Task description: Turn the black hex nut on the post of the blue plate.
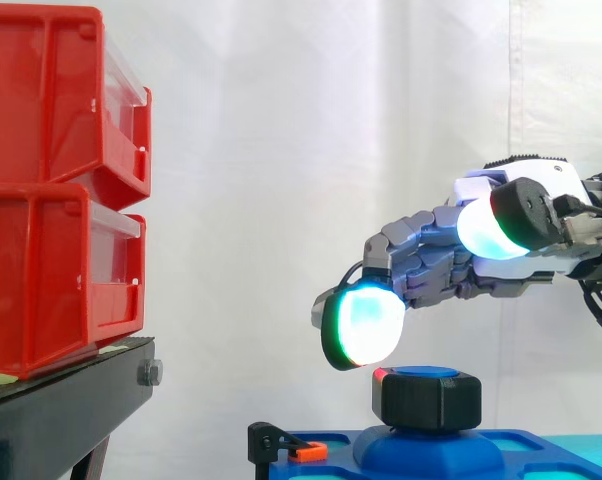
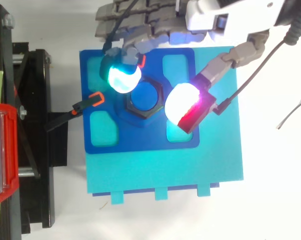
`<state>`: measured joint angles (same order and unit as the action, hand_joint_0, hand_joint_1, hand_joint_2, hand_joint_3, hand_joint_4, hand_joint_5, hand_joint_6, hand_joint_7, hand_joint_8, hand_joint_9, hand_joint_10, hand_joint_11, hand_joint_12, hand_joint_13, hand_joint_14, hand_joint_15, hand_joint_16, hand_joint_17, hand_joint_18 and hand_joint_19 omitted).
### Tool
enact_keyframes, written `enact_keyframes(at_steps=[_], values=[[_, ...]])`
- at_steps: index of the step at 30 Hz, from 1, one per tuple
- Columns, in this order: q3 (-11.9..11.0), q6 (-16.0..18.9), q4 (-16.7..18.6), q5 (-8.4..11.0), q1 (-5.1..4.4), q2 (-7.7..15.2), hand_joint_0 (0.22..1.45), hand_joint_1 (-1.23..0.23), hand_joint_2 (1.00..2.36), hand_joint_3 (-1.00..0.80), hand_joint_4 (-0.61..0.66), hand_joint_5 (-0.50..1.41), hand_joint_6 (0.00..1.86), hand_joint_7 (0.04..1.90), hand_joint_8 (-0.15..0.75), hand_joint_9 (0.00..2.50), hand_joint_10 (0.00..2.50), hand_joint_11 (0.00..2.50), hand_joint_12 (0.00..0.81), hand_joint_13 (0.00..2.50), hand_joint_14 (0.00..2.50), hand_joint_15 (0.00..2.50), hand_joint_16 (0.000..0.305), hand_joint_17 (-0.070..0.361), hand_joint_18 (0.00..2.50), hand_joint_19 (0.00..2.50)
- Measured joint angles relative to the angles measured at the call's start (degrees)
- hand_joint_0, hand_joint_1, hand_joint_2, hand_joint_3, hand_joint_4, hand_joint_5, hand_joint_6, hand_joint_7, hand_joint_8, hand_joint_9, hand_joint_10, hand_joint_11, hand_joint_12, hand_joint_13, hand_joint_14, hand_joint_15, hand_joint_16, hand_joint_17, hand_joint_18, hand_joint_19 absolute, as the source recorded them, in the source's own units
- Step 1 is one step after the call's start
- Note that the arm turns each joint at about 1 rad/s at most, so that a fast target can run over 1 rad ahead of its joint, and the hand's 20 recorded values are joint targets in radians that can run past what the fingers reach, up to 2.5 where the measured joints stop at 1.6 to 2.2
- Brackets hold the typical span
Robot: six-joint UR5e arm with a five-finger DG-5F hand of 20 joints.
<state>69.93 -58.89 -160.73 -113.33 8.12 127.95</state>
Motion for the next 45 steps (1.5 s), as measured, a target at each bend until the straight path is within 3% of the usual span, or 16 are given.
enact_keyframes(at_steps=[3,5,8,12,20,26,30,36,45], values=[[0.01,0.0,0.04,-0.97,0.59,0.01,0.52,-0.29,1.0,-0.5,0.26,-0.19,0.5,0.88,0.261,0.33,0.0,0.0,0.344,0.24,0.0,0.04,0.046,0.104,0.13,0.22],[0.01,0.0,0.07,-1.39,0.85,0.01,0.51,-0.29,1.0,-0.5,0.24,-0.2,0.5,0.84,0.251,0.28,0.0,0.0,0.353,0.06,0.0,0.0,0.049,0.109,0.0,0.2],[-0.3,0.07,0.16,-1.99,1.15,-0.02,0.5,-0.27,1.0,-0.5,0.21,-0.21,0.5,0.8,0.239,0.18,0.0,0.0,0.358,0.0,0.0,0.0,0.05,0.112,0.0,0.16],[-1.42,0.09,-0.1,-2.28,0.94,-0.03,0.5,-0.26,1.0,-0.5,0.2,-0.22,0.5,0.75,0.226,0.1,0.0,0.0,0.36,0.0,0.0,0.0,0.051,0.114,0.0,0.12],[-1.94,-0.01,0.36,0.06,-0.96,0.01,0.49,-0.24,1.0,-0.5,0.17,-0.24,0.5,0.73,0.213,0.0,0.0,0.0,0.359,0.0,0.0,0.0,0.05,0.113,0.0,0.12],[-1.82,-0.15,-0.48,3.67,-3.65,0.02,0.49,-0.24,1.0,-0.5,0.17,-0.24,0.5,0.73,0.213,0.0,0.0,0.0,0.359,0.0,0.0,0.0,0.05,0.112,0.0,0.13],[-0.61,-0.12,-0.34,5.34,-4.97,0.03,0.49,-0.23,1.0,-0.5,0.17,-0.24,0.5,0.73,0.212,0.0,0.0,0.0,0.363,0.0,0.0,0.0,0.05,0.112,0.0,0.13],[2.19,0.57,2.79,6.65,-6.01,0.02,0.49,-0.23,1.0,-0.5,0.18,-0.24,0.5,0.73,0.212,0.0,0.0,0.0,0.365,0.0,0.0,0.0,0.05,0.112,0.0,0.12],[2.91,0.85,3.41,7.49,-6.6,0.02,0.5,-0.23,1.0,-0.5,0.18,-0.24,0.5,0.77,0.215,0.0,0.0,0.0,0.362,0.0,0.0,0.0,0.05,0.113,0.0,0.13]])
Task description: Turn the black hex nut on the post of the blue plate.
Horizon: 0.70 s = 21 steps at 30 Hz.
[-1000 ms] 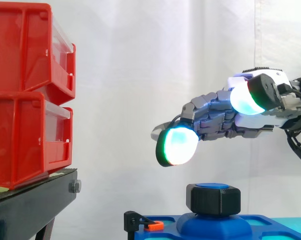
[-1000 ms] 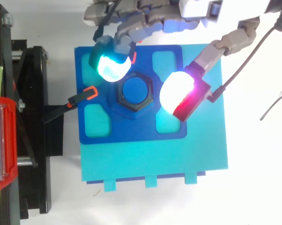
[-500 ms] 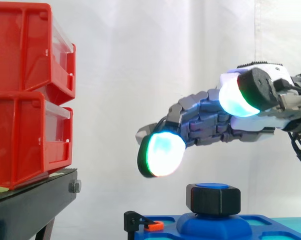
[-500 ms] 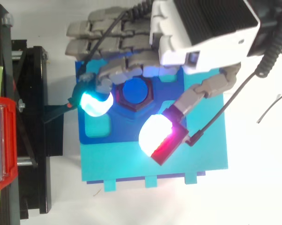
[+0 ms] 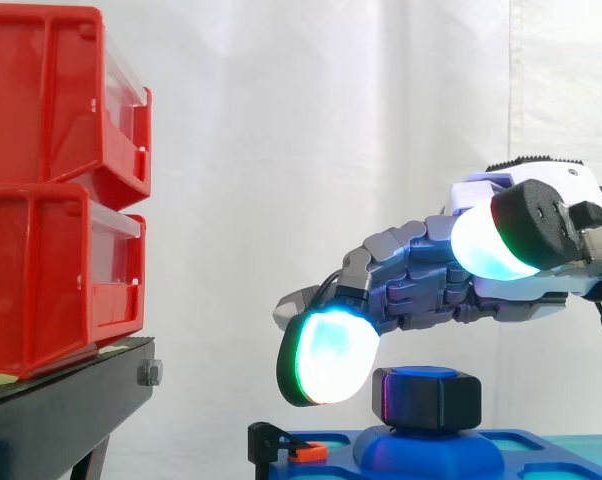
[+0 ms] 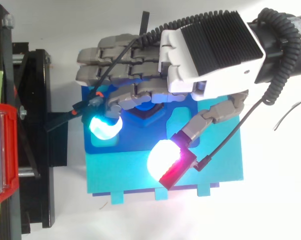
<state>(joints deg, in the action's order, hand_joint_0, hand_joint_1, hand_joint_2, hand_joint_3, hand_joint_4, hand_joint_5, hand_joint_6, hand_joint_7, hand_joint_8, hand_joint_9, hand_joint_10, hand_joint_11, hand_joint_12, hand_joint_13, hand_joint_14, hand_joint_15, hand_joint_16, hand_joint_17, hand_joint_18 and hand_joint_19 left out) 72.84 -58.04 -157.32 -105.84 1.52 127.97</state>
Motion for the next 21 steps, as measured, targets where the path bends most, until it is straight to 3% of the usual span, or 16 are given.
enact_keyframes(at_steps=[21], values=[[0.02,-0.14,-1.02,0.19,-0.13,0.0,0.51,-0.26,1.0,-0.5,0.27,-0.19,0.5,0.93,0.239,0.12,0.0,0.0,0.354,0.0,0.0,0.0,0.049,0.11,0.0,0.12]])
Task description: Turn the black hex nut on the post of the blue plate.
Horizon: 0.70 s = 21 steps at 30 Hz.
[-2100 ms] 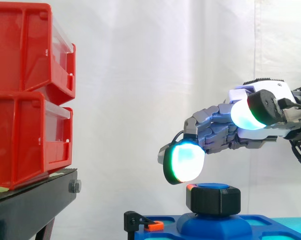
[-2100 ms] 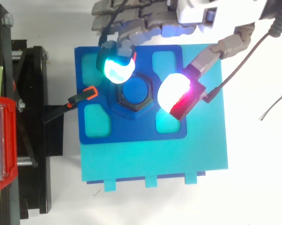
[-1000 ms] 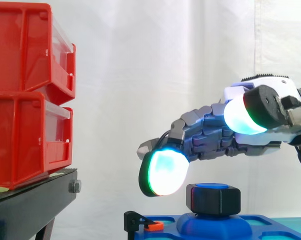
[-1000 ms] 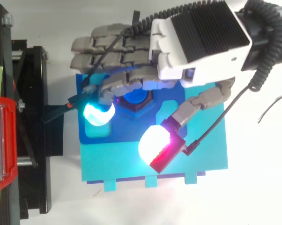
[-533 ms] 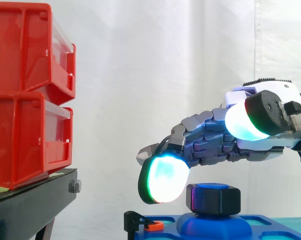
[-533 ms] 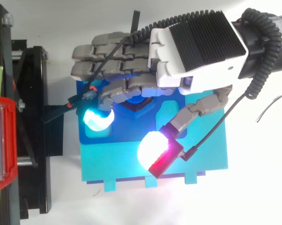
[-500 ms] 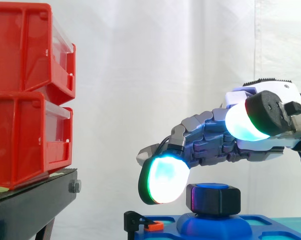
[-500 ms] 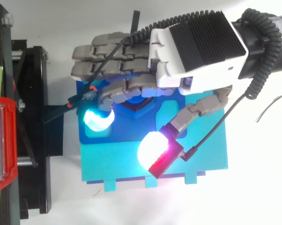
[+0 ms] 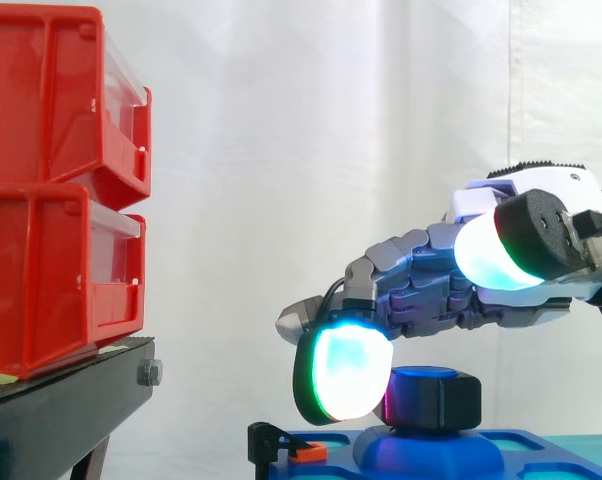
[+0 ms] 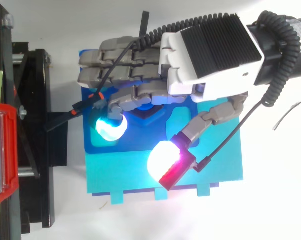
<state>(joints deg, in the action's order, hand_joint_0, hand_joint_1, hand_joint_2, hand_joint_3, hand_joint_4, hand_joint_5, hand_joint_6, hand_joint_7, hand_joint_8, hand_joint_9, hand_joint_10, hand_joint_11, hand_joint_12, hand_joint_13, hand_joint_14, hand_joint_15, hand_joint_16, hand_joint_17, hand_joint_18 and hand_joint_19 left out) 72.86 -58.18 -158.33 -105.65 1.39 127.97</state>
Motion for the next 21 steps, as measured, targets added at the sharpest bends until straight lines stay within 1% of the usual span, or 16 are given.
enact_keyframes(at_steps=[10,21], values=[[0.0,-0.16,-0.19,-0.3,0.68,-0.01,0.51,-0.27,1.0,-0.5,0.28,-0.19,0.5,0.93,0.243,0.16,0.0,0.0,0.354,0.0,0.0,0.0,0.049,0.111,0.0,0.13],[0.01,-0.36,0.65,-1.43,1.63,-0.01,0.51,-0.27,1.0,-0.5,0.3,-0.18,0.5,0.97,0.249,0.2,0.0,0.0,0.35,0.0,0.0,0.0,0.048,0.108,0.0,0.12]])
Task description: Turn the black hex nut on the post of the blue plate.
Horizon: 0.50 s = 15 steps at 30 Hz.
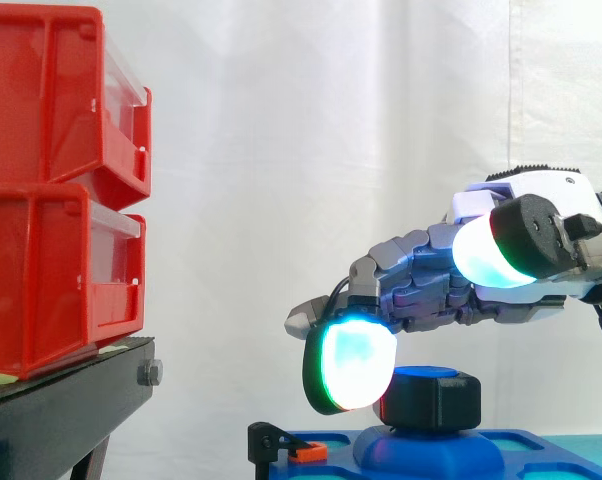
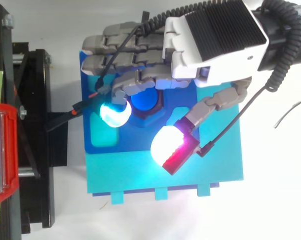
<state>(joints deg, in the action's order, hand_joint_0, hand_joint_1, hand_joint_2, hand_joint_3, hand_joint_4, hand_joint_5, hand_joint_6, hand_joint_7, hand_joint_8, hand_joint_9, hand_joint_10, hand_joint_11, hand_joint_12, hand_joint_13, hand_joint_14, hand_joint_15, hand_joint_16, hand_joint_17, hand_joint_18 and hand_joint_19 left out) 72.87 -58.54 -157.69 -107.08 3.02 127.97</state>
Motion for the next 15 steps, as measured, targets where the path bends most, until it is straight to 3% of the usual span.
enact_keyframes(at_steps=[15], values=[[-0.01,-0.2,0.53,-1.45,1.28,0.0,0.51,-0.28,1.0,-0.5,0.27,-0.2,0.5,0.95,0.248,0.22,0.0,0.0,0.35,0.0,0.0,0.0,0.048,0.108,0.0,0.12]])
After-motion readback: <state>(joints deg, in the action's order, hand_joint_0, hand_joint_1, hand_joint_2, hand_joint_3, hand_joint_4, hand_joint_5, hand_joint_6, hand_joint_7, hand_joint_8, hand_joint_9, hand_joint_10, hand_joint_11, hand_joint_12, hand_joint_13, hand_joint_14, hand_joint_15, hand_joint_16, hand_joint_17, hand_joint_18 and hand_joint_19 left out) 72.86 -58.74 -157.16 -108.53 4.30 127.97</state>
